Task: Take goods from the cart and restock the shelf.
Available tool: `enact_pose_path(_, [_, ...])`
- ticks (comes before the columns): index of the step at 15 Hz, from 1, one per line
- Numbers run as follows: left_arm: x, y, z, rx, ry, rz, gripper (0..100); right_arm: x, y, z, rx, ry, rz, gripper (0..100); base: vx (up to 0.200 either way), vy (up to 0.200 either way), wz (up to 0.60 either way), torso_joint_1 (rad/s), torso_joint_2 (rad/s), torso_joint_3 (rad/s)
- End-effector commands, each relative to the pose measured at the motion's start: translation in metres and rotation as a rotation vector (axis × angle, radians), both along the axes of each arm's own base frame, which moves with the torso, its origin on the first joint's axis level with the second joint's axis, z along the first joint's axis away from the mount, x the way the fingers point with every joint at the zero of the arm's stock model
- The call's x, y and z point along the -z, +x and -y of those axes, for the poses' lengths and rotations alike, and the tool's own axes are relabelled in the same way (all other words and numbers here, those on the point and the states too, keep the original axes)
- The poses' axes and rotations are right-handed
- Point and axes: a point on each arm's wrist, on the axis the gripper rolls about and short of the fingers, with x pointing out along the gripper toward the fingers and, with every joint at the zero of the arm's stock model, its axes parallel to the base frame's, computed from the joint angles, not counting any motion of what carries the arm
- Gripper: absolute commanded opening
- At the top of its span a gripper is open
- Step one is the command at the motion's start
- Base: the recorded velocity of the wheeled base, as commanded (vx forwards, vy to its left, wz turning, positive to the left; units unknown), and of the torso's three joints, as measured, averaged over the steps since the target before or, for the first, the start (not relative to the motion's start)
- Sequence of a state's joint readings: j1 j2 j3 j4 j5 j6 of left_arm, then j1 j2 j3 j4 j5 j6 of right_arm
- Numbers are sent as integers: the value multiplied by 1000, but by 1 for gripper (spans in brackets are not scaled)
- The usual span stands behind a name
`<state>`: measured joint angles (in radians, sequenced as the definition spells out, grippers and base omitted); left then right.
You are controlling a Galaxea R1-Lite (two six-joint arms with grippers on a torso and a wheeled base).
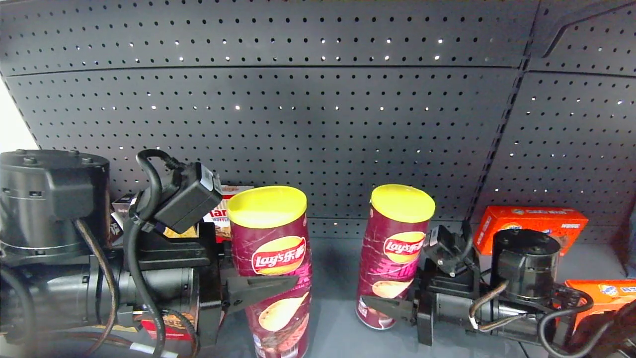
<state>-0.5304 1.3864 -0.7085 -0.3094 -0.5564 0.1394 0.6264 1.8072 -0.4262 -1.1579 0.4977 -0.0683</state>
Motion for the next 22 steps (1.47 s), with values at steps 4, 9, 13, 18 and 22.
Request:
enact_pose_path(4, [0,0,0,-5,1,3,0,-1,-26,6,-40,-8,-11,0,0,0,0,0,0,0])
enact_pose_path(9, [0,1,-1,-11,2,2,0,4,-29,5,-51,-24,-32,0,0,0,0,0,0,0])
enact_pose_path(13, [1,1,-1,-12,4,-1,0,8,-34,3,-72,-34,-46,0,0,0,0,0,0,0])
enact_pose_path(18, [2,2,-1,-12,6,-5,0,12,-36,0,-84,-44,-58,0,0,0,0,0,0,0])
enact_pose_path(22, [1,2,0,-13,5,-5,0,17,-33,-4,-88,-53,-67,0,0,0,0,0,0,0])
